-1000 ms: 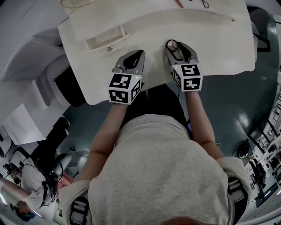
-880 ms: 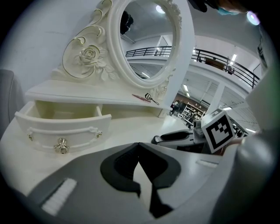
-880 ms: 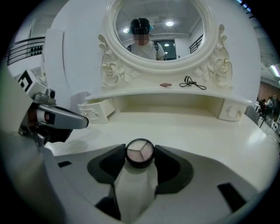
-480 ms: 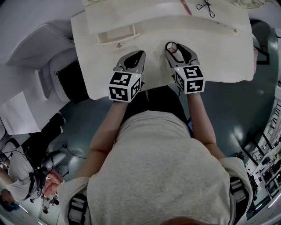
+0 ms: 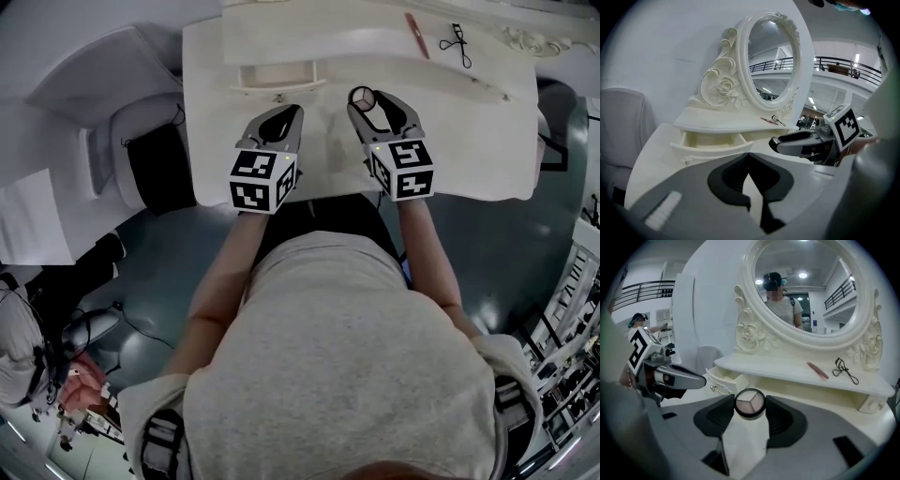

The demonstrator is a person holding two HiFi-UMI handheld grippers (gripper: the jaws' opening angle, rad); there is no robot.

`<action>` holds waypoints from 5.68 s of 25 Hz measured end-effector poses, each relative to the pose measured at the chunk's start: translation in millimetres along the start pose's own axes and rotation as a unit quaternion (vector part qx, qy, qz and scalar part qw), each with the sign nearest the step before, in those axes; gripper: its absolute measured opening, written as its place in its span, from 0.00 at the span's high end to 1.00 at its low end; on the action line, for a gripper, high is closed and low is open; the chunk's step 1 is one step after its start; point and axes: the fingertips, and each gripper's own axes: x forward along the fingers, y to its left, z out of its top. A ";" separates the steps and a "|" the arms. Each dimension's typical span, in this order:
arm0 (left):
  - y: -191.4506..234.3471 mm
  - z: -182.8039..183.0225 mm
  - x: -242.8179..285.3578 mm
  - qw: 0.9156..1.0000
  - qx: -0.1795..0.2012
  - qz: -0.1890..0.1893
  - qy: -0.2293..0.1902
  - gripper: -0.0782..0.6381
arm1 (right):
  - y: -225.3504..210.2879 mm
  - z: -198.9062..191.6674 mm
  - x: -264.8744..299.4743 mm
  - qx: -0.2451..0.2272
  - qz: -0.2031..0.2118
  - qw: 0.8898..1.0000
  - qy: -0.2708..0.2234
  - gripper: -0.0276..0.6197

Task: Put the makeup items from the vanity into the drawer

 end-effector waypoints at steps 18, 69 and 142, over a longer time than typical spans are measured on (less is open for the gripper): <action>57.7 11.3 -19.2 0.995 -0.054 0.067 -0.042 0.88 | 53.6 54.5 50.4 -0.021 0.092 0.995 -0.017 0.63; 80.9 7.4 -14.9 0.992 -0.084 0.079 -0.044 0.88 | 72.4 54.6 101.7 0.041 -0.005 0.999 0.024 0.63; -21.3 78.9 -34.7 0.991 0.040 -0.019 -0.123 0.88 | 61.6 101.8 -57.1 0.043 0.125 0.973 -0.190 0.95</action>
